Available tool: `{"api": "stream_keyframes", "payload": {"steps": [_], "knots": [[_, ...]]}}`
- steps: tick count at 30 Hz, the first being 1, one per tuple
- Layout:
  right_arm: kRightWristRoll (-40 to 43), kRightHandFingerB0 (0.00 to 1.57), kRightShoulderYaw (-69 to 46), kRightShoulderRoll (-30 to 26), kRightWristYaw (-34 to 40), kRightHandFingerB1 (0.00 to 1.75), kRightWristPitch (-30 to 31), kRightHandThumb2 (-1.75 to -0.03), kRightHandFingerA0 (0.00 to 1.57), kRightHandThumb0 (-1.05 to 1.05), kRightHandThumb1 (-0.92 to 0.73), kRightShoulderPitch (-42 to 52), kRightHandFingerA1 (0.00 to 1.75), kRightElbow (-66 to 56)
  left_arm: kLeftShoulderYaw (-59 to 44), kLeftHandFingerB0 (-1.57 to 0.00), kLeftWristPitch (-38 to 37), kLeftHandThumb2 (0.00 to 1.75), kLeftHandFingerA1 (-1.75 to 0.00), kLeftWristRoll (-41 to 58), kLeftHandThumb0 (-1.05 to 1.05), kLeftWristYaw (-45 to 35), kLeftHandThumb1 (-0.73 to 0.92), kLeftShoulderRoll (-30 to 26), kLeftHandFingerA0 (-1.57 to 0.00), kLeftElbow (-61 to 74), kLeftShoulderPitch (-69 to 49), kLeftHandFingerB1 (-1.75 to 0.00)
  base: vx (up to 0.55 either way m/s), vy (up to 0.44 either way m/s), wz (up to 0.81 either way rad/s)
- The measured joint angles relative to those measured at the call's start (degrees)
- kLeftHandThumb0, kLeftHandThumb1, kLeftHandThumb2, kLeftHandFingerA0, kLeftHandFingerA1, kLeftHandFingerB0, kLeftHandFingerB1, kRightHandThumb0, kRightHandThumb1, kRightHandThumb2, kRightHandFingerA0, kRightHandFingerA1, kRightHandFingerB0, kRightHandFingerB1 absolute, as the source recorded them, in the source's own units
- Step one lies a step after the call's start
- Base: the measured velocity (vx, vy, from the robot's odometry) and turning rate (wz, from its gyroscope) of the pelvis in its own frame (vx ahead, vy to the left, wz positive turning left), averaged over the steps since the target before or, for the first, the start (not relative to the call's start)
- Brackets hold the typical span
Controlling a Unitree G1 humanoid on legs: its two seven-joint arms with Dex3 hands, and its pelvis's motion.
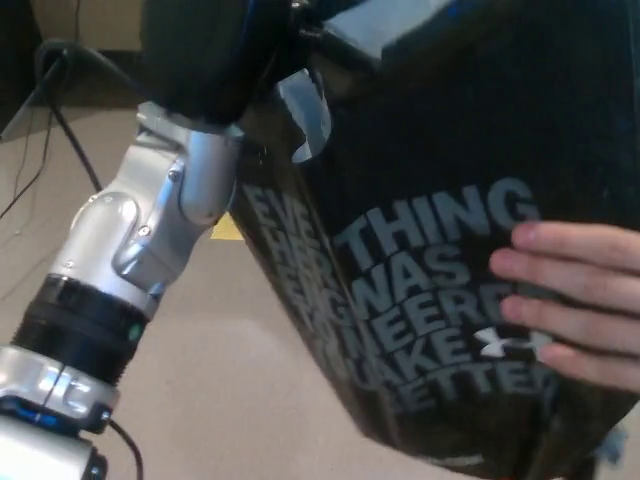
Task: A person is holding a plastic bag and the robot extends its left hand to grab the bag by hooking its thumb into the holes at the top and brings its hand down by its side. Then it extends its arm again to hand the plastic bag back to the person.
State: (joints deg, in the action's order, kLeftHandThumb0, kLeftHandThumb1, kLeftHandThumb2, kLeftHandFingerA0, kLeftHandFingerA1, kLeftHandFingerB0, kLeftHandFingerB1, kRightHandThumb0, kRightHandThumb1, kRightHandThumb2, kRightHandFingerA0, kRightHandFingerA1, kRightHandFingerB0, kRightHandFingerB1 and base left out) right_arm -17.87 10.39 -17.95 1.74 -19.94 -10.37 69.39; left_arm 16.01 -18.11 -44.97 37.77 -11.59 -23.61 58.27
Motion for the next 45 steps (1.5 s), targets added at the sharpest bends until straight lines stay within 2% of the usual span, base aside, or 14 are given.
{"api": "stream_keyframes", "payload": {"steps": [1, 2, 4, 5, 10, 11, 12, 15, 16, 23, 25, 28, 29, 45], "knots": [[0.0, 0.63, 0.1, 0.1, 0.0, 0.42, 0.0, -0.61, 0.7, -0.33, -0.64, 0.0, 0.46, 0.0, 0.4, -0.68, 0.1, 0.65, -1.74, -0.1, -0.16, -0.2, 0.69, 0.4, -0.93, 0.1, 0.4, -1.34, 0.0, 0.0, 0.0], [-0.1, 0.63, 0.2, 0.1, 0.0, 0.42, 0.1, -0.61, 0.7, -0.35, -0.64, -0.1, 0.47, 0.1, 0.9, -0.78, 0.1, 0.91, -1.42, -0.3, -0.25, -0.3, 0.53, 0.9, -1.25, 0.1, 1.0, -1.18, 0.0, 0.0, 0.0], [-0.1, 0.66, 0.2, 0.3, 0.1, 0.43, 0.2, -0.6, 0.72, -0.3, -0.67, -0.3, 0.47, 0.2, 2.3, -0.72, 0.4, 0.64, -1.75, -1.2, -0.23, -0.5, 0.69, 2.4, -0.95, 0.0, 2.7, -1.2, 0.0, 0.0, 0.0], [-0.2, 0.66, 0.2, 0.4, 0.1, 0.43, 0.2, -0.6, 0.72, -0.29, -0.67, -0.3, 0.47, 0.2, 2.6, -0.76, 0.5, 0.93, -1.39, -1.4, -0.31, -0.5, 0.52, 2.7, -1.25, 0.0, 3.1, -0.96, 0.0, 0.0, 0.0], [-0.1, 0.66, 0.1, 0.5, 0.2, 0.43, 0.1, -0.6, 0.73, -0.29, -0.68, -0.3, 0.47, 0.2, 6.3, -0.78, 1.8, 0.87, -1.4, -2.9, -0.3, -0.6, 0.44, 8.1, -1.29, -1.2, 7.3, -0.89, 0.0, 0.0, 0.0], [-0.1, 0.66, 0.1, 0.5, 0.2, 0.43, 0.1, -0.6, 0.73, -0.28, -0.68, -0.3, 0.48, 0.2, 6.9, -0.66, 1.8, 0.64, -1.74, -3.2, -0.22, -0.6, 0.65, 9.2, -0.99, -1.3, 7.9, -1.3, 0.0, 0.0, 0.0], [-0.1, 0.66, 0.1, 0.5, 0.3, 0.43, 0.0, -0.6, 0.73, -0.29, -0.67, -0.3, 0.47, 0.2, 7.3, -0.76, 1.7, 0.91, -1.42, -3.3, -0.28, -0.6, 0.51, 9.8, -1.29, -1.3, 8.3, -1.14, 0.0, 0.0, 0.0], [0.0, 0.63, 0.0, 0.5, 0.4, 0.42, -0.3, -0.61, 0.7, -0.32, -0.65, 0.2, 0.46, 0.2, 8.3, -0.78, 1.7, 0.89, -1.37, -3.6, -0.26, -0.6, 0.46, 11.7, -1.26, -1.1, 8.6, -1.01, 0.0, 0.0, 0.0], [0.0, 0.64, 0.0, 0.5, 0.4, 0.42, -0.3, -0.6, 0.7, -0.33, -0.64, 0.4, 0.46, 0.1, 8.6, -0.76, 1.8, 0.6, -1.73, -3.8, -0.23, -0.6, 0.6, 12.1, -0.97, -0.8, 8.5, -1.11, 0.0, 0.0, 0.0], [-0.2, 0.66, 0.1, 0.3, 0.7, 0.43, -0.3, -0.6, 0.72, -0.29, -0.66, 1.1, 0.47, 0.0, 9.6, -0.8, 3.2, 0.89, -1.38, -5.5, -0.28, -1.4, 0.46, 12.4, -1.28, 5.2, 5.5, -0.85, 0.0, 0.0, 0.0], [-0.1, 0.64, 0.0, 0.3, 0.7, 0.42, -0.2, -0.6, 0.71, -0.29, -0.66, 1.2, 0.47, 0.0, 9.5, -0.79, 3.6, 0.64, -1.64, -5.6, -0.29, -2.5, 0.64, 12.0, -0.93, 7.6, 3.8, -0.72, 0.0, 0.0, 0.0], [-0.1, 0.64, -0.1, 0.3, 0.7, 0.42, -0.2, -0.6, 0.7, -0.3, -0.66, 1.8, 0.46, 0.0, 8.7, 0.0, 5.2, 0.9, -0.48, -5.6, -0.31, -5.4, 0.35, 11.2, -0.03, 12.2, 0.3, -0.48, 0.0, 0.0, 0.0], [-0.1, 0.65, -0.1, 0.3, 0.7, 0.42, -0.2, -0.6, 0.71, -0.3, -0.66, 1.8, 0.47, 0.0, 8.7, -0.1, 5.3, 0.71, -0.41, -5.6, -0.64, -5.6, 0.39, 11.1, -0.06, 12.4, 0.1, -0.13, 0.0, 0.0, 0.0], [-0.2, 0.65, 0.4, 0.9, 0.7, 0.42, -0.2, -0.6, 0.7, -0.28, -0.67, 1.8, 0.46, -0.1, 7.0, 0.0, 12.5, 0.79, 0.0, -5.4, -0.64, -21.1, 0.39, 4.9, 0.0, 21.7, -8.8, -0.07, 0.0, 0.0, 0.0]]}}
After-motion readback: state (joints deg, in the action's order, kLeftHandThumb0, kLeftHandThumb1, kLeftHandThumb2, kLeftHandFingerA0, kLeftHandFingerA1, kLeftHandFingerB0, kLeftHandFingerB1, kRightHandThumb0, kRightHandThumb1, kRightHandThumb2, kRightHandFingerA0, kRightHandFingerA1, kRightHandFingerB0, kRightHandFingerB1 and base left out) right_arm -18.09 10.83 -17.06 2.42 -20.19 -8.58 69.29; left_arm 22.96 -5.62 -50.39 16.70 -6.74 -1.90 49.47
